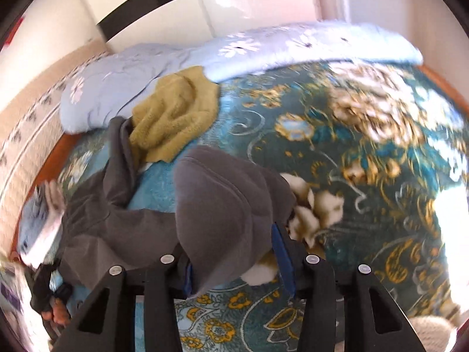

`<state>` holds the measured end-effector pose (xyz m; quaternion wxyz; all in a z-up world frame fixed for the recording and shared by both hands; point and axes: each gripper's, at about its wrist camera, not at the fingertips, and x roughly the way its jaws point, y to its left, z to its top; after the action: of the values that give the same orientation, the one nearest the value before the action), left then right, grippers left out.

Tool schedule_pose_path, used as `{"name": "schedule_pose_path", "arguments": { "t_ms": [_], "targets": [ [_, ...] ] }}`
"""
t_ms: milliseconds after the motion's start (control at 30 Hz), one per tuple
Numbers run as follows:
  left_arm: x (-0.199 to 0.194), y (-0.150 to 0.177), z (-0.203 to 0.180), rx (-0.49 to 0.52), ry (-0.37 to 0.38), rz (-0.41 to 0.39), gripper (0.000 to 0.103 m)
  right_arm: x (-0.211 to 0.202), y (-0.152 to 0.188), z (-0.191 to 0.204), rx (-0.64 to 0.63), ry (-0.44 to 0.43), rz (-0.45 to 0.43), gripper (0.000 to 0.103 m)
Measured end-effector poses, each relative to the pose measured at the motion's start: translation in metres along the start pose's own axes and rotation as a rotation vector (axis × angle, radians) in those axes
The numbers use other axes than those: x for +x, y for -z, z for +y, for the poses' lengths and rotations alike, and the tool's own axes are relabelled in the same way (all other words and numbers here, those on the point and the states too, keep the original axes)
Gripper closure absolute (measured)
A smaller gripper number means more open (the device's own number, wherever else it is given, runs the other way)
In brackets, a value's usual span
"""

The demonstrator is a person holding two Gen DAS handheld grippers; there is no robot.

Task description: Fold clothes

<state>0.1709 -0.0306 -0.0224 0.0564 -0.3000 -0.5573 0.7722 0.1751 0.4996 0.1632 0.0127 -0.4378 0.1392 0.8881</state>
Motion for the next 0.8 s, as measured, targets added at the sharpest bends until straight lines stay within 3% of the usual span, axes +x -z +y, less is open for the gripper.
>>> {"name": "schedule_pose_path", "arguments": {
  "t_ms": [133, 367, 633, 700, 800],
  "targets": [
    [-0.006, 0.001, 0.005, -0.001, -0.005, -0.011, 0.073, 0.000, 0.010, 0.009, -0.084, 0.023, 0.065, 0.049],
    [-0.008, -0.001, 0.009, -0.006, -0.008, -0.004, 0.074, 0.026, 0.032, 0.023, -0.115, 0.015, 0.137, 0.044],
    [-0.007, -0.003, 0.009, -0.008, -0.011, 0.000, 0.073, 0.040, 0.003, 0.066, -0.186, 0.057, 0.078, 0.043],
    [-0.008, -0.003, 0.009, -0.009, -0.011, 0.001, 0.073, 0.052, 0.000, 0.087, -0.275, 0.093, 0.079, 0.043],
    [-0.008, -0.003, 0.009, -0.006, -0.016, 0.003, 0.073, 0.074, 0.005, 0.117, -0.500, 0.244, 0.058, 0.043]
  ]
}}
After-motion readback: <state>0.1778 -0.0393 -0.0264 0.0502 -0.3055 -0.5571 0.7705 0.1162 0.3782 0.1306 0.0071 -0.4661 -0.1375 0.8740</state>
